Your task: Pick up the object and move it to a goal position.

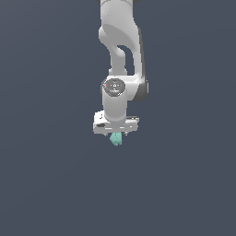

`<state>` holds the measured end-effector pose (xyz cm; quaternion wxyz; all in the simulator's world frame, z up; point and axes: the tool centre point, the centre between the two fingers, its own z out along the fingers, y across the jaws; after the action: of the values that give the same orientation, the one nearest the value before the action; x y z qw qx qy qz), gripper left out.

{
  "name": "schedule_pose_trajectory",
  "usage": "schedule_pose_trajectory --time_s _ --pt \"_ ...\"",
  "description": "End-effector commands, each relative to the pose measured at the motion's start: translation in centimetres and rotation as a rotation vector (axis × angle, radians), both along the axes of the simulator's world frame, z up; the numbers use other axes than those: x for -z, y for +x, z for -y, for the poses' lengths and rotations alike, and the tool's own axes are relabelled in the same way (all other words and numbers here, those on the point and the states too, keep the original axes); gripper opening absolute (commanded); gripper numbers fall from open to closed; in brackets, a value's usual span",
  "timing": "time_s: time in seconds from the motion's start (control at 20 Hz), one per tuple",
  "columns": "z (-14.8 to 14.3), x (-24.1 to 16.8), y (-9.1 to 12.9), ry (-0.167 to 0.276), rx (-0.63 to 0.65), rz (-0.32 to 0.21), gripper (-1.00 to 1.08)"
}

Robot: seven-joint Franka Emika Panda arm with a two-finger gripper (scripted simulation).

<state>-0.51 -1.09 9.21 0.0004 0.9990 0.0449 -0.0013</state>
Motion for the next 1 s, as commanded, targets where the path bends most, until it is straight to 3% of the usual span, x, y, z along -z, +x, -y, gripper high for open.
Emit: schedule_pose_trajectory --time_s 0.0,0.8,0.85,0.95 --pt "0.0 0.0 0.0 0.000 0.000 0.001 1.00" --pt "0.0 5.1 0.0 0.001 -0.003 0.003 1.00" --pt "0.0 5.1 0.0 0.001 -0.003 0.003 -1.00" --pt "0.0 5.1 0.0 0.001 -0.003 0.003 -1.00"
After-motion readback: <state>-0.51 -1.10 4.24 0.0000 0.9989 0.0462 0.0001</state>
